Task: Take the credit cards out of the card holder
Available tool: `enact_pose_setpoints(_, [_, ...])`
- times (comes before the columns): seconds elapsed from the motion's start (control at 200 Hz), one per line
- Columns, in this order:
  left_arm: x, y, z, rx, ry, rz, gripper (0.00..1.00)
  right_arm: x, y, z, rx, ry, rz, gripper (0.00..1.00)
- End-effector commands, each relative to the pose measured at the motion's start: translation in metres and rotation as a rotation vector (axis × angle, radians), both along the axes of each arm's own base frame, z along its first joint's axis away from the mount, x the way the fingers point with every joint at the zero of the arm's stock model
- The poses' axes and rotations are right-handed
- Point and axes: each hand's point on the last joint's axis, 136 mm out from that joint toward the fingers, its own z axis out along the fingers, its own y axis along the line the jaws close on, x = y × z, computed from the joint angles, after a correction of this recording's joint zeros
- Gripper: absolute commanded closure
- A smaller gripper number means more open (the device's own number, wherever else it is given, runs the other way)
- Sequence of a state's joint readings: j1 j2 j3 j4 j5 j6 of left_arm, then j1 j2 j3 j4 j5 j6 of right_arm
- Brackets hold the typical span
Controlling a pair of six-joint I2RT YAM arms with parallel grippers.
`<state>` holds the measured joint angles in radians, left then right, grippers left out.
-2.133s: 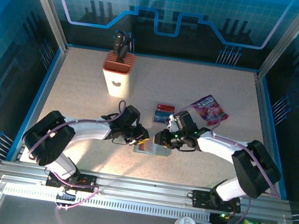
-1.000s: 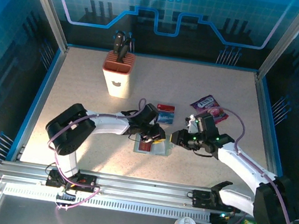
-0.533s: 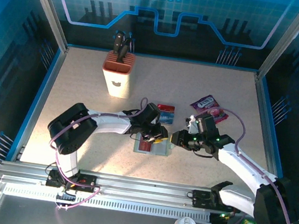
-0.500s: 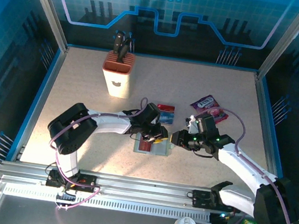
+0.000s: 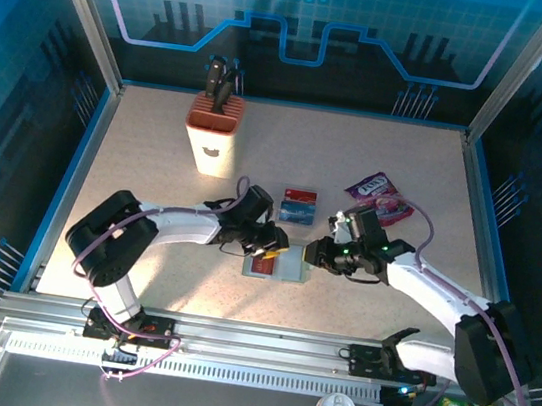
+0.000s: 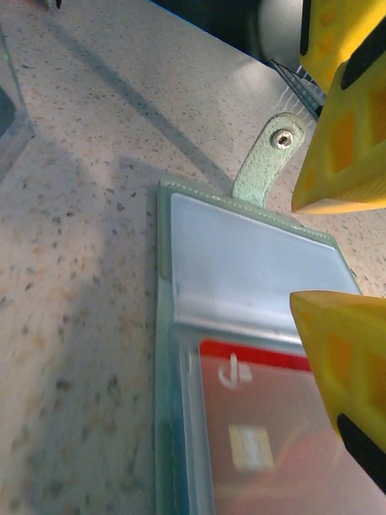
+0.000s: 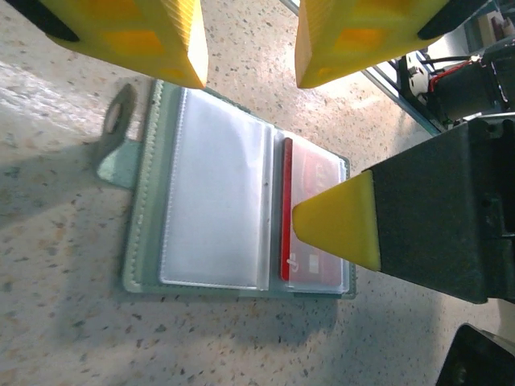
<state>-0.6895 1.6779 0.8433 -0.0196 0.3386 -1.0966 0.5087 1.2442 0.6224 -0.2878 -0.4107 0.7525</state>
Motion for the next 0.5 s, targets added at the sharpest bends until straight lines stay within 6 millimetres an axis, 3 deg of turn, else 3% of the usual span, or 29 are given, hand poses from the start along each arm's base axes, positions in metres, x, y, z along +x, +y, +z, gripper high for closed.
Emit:
enact_pose_setpoints(0.0, [-0.005,0.013,0.004,-0.006,-0.016,-0.002,0.68,0.007,0.015,0.011,0.019,-0.021,0.021,0.65])
enact_pose_setpoints(0.195, [-0.010,0.035,0.000,-0.003,-0.014,0.036,0.69,0.008,0.033,0.009,0.002,-0.016,0.060,0.65])
enact_pose_setpoints(0.495, [-0.020,0.058,-0.007,0.019,-0.009,0.063,0.78,0.009,0.062,0.000,-0.013,0.002,0.113,0.65])
